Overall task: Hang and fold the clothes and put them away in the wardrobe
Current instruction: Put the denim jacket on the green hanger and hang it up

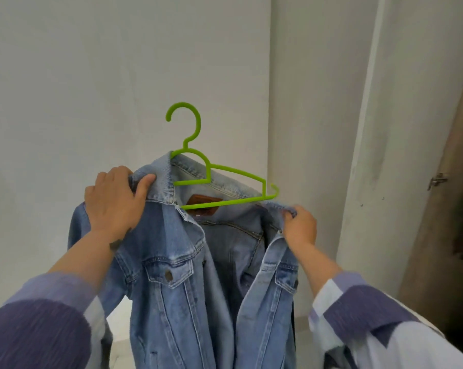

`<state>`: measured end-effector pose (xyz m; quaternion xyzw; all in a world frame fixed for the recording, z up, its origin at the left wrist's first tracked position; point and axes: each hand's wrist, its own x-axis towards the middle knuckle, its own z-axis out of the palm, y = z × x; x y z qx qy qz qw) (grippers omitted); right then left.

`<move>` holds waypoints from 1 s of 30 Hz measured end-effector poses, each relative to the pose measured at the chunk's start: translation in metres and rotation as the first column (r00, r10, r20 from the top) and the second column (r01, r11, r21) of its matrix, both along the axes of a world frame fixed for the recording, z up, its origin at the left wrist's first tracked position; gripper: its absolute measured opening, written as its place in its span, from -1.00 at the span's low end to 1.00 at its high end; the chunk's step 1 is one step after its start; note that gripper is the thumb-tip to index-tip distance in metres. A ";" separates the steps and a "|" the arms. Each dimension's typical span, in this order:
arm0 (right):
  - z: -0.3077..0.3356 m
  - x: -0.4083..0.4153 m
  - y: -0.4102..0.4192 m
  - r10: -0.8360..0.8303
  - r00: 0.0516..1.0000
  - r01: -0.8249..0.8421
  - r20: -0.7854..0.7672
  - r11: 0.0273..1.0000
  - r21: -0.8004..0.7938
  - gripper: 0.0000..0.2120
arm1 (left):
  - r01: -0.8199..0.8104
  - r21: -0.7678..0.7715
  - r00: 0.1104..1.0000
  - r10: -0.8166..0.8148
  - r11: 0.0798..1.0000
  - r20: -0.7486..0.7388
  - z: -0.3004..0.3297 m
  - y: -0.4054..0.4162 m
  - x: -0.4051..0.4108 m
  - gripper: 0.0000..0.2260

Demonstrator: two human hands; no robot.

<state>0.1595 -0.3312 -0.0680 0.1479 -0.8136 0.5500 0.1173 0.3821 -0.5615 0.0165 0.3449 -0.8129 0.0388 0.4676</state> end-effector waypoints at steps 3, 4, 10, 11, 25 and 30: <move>0.031 -0.009 0.024 -0.027 0.994 0.029 -0.104 0.999 0.015 -0.83 | 0.068 -0.024 0.997 -0.069 0.997 -0.026 0.004 0.009 -0.009 -0.62; 0.041 -0.010 0.034 -0.038 0.992 0.042 -0.123 0.999 0.029 -0.85 | 0.098 -0.032 0.995 -0.099 0.995 -0.032 0.006 0.014 -0.011 -0.61; 0.089 -0.016 0.107 -0.112 0.973 0.130 -0.199 0.988 0.078 -0.83 | 0.271 -0.094 0.959 -0.276 0.958 -0.056 0.025 0.055 -0.020 -0.51; 0.094 -0.016 0.120 -0.123 0.971 0.142 -0.206 0.986 0.084 -0.84 | 0.290 -0.102 0.953 -0.297 0.952 -0.057 0.029 0.063 -0.022 -0.50; 0.125 0.027 0.325 -0.288 0.921 0.305 -0.263 0.952 0.025 -0.82 | 0.561 0.041 0.826 -0.557 0.827 -0.081 0.016 0.199 -0.040 -0.42; 0.132 0.044 0.366 -0.316 0.915 0.312 -0.250 0.949 -0.057 -0.85 | 0.419 0.035 0.908 -0.418 0.907 -0.041 -0.005 0.274 -0.047 -0.51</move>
